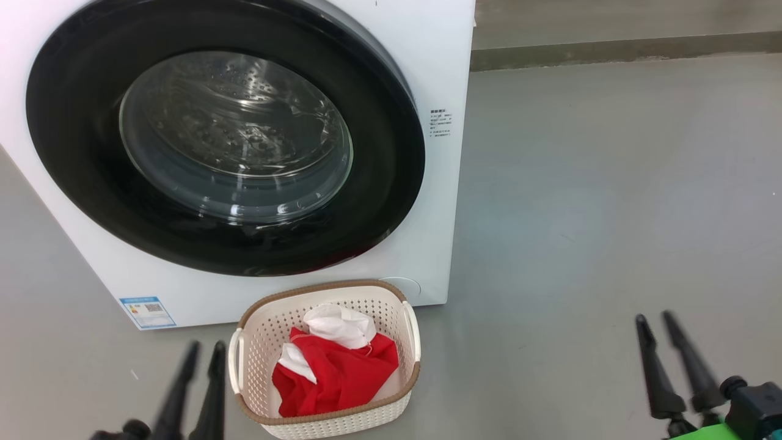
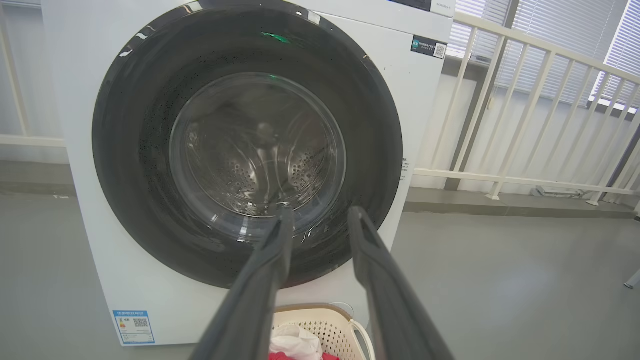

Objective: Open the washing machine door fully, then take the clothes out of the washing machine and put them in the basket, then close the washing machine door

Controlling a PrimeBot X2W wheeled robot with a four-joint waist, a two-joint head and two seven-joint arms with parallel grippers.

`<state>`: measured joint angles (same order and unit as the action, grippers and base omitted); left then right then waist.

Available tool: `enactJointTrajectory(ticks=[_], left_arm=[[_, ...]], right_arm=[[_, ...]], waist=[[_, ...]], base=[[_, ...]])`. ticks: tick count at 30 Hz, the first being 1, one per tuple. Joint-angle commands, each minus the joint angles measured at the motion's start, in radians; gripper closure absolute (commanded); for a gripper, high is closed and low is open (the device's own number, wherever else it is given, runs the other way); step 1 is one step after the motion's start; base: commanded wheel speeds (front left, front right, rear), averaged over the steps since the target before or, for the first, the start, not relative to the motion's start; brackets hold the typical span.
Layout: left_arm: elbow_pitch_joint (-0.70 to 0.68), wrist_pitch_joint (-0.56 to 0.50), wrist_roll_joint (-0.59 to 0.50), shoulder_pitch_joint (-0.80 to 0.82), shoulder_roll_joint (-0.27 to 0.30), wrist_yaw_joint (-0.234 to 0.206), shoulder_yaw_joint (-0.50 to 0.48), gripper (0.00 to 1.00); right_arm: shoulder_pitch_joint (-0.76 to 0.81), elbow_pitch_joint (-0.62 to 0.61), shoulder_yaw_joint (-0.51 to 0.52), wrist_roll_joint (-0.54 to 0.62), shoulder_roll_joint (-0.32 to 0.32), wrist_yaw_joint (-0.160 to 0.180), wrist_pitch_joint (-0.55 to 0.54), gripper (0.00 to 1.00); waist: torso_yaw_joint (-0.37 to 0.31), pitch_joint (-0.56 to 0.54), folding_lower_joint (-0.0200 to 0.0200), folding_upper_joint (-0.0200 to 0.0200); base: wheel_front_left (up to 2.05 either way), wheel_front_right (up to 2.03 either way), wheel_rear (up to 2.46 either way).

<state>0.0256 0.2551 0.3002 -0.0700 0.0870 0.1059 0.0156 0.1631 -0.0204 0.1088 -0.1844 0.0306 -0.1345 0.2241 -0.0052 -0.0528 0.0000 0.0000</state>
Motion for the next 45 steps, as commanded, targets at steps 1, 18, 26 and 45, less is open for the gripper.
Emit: enactJointTrajectory(ticks=[1,18,26,45], left_arm=[[0.011,-0.001,0.003,-0.003,-0.004,0.0,0.002,1.0],[0.055,-0.044,0.152,0.008,-0.014,0.003,-0.01,1.0],[0.068,-0.07,0.247,0.022,-0.016,0.005,-0.019,1.0],[0.097,-0.126,0.446,0.051,-0.02,0.008,-0.04,1.0]], right_arm=[[0.001,0.011,-0.001,-0.003,-0.003,0.0,0.0,1.0],[-0.026,0.06,-0.009,-0.174,0.002,0.0,-0.032,1.0],[-0.046,0.077,-0.013,-0.281,0.007,0.001,-0.052,1.0],[-0.088,0.112,-0.019,-0.503,0.016,0.001,-0.098,1.0]], waist=[[0.0,0.0,0.0,0.0],[0.001,0.007,0.0001,0.0],[0.001,0.011,0.0,0.0],[0.002,0.019,0.0,0.0]], base=[[0.0,0.0,0.0],[0.0,0.0,0.0],[0.0,0.0,0.0],[0.0,0.0,0.0]])
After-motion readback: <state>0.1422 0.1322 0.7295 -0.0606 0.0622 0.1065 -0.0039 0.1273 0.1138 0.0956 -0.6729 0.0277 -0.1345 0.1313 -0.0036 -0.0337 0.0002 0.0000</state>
